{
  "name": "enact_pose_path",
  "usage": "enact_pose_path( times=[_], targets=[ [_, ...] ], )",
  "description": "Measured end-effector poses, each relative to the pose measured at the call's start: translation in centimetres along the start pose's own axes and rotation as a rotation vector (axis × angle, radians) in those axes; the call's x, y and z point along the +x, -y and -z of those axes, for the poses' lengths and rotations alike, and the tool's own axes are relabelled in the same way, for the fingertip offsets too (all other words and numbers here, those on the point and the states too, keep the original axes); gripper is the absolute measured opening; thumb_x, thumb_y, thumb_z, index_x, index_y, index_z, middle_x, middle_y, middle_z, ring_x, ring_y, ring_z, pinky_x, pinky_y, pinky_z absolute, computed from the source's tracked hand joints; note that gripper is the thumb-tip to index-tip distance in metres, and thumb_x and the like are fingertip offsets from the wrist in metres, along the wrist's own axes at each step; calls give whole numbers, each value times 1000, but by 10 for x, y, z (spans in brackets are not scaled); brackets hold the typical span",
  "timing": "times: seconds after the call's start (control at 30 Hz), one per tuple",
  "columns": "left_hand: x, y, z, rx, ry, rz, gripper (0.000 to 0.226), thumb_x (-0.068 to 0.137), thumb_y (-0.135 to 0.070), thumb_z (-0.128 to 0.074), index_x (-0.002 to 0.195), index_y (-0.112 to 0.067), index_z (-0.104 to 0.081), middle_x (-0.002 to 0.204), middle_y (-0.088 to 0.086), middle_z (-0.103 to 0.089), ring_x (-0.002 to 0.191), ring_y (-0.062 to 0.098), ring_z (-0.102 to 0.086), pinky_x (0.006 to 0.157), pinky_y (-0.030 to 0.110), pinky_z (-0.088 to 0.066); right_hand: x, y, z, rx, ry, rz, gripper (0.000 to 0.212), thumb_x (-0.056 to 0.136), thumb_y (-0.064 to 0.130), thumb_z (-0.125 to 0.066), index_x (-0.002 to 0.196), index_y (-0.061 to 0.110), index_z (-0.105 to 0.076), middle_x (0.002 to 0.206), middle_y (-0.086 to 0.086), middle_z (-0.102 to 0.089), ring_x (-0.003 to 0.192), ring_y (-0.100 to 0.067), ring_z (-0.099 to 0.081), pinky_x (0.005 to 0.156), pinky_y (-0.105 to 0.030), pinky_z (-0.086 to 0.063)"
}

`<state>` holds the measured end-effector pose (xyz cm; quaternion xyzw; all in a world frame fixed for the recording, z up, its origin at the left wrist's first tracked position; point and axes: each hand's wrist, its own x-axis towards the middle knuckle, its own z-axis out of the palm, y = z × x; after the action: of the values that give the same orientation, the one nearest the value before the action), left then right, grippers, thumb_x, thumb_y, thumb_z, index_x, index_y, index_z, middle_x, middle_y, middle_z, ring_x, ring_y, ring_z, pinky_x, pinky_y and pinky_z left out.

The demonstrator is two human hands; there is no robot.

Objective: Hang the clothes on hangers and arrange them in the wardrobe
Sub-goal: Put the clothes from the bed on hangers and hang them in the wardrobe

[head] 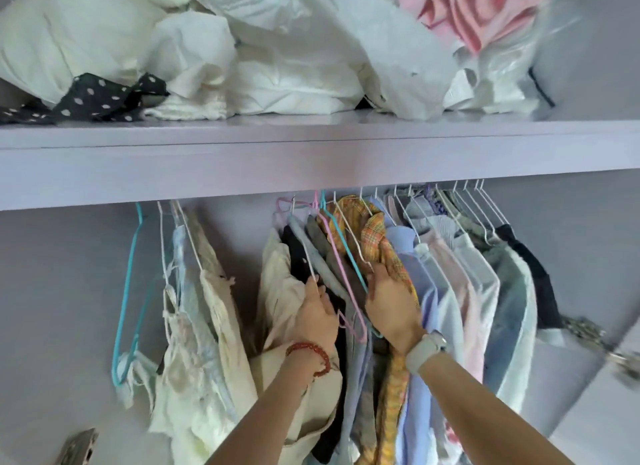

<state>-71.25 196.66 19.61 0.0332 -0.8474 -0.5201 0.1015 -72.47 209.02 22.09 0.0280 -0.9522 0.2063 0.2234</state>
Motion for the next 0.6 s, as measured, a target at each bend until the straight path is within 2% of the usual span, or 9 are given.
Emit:
enact_pose_path(
  times=[0.03, 0.07, 0.17, 0.3, 0.4, 0.5, 0.53, 0.57, 0.6],
  targets=[
    [-2, 2, 2, -61, -40, 12, 39, 98, -15, -32, 137, -14, -33, 126, 7, -56, 117, 26, -52, 97, 30, -37, 0, 5, -1, 3, 16, 7, 36, 91, 11, -41, 126, 7, -45, 104, -23, -63, 97, -37, -57, 72, -37, -43],
    [-2, 4, 7, -114, -71, 21, 37, 99, -14, -31, 135, -14, -36, 125, 6, -57, 117, 26, -52, 100, 32, -37, -1, 11, -2, 53, 43, 34, 32, 88, 5, -42, 118, 6, -50, 97, -21, -63, 92, -38, -57, 70, -38, -44],
    [-2, 11, 32, -241, -80, 35, 34, 99, -16, -32, 132, -13, -42, 126, 7, -57, 118, 22, -49, 106, 32, -33, -5, 35, -10, 208, 122, 145, 26, 83, -4, -43, 106, 0, -54, 95, -20, -64, 89, -36, -59, 74, -37, -49],
    [0, 25, 69, -233, -104, 20, 31, 99, -13, -34, 122, 1, -49, 116, 24, -57, 116, 36, -49, 105, 40, -37, -10, 77, -31, 210, 188, 254, 23, 88, 6, -45, 109, 0, -51, 97, -17, -64, 90, -31, -61, 77, -35, -50],
    [1, 26, 87, -255, -106, 52, 32, 97, -7, -38, 125, -8, -54, 109, 9, -61, 109, 24, -55, 97, 28, -39, -16, 95, -38, 262, 197, 254, 24, 92, 13, -41, 110, 0, -51, 99, -18, -63, 92, -32, -60, 77, -34, -49],
    [0, 16, 87, -128, -77, 25, 28, 94, -7, -41, 100, -27, -61, 99, -4, -58, 89, 10, -55, 97, 34, -41, -26, 73, -25, 314, 152, 224, 35, 98, 25, -34, 123, 8, -50, 102, -16, -62, 98, -31, -57, 83, -34, -46],
    [-1, 11, 84, -68, -97, 9, 23, 94, -12, -43, 104, -26, -59, 107, -2, -56, 96, 12, -54, 102, 37, -37, -30, 58, -17, 323, 119, 221, 36, 98, 27, -34, 127, 12, -51, 106, -12, -61, 104, -27, -54, 90, -31, -43],
    [-3, 4, 81, -4, -143, 0, 27, 94, -17, -45, 119, -21, -54, 124, 5, -49, 113, 19, -49, 107, 38, -32, -35, 42, -6, 352, 55, 215, 36, 98, 27, -37, 128, 15, -52, 110, -9, -59, 106, -24, -53, 93, -25, -38],
    [-6, -4, 76, 37, -218, -22, 39, 93, -20, -47, 132, -16, -45, 138, 9, -39, 125, 24, -39, 110, 38, -28, -37, 24, 8, 385, -44, 208, 35, 96, 24, -39, 127, 14, -54, 111, -9, -58, 107, -23, -52, 92, -19, -35]
  ],
)
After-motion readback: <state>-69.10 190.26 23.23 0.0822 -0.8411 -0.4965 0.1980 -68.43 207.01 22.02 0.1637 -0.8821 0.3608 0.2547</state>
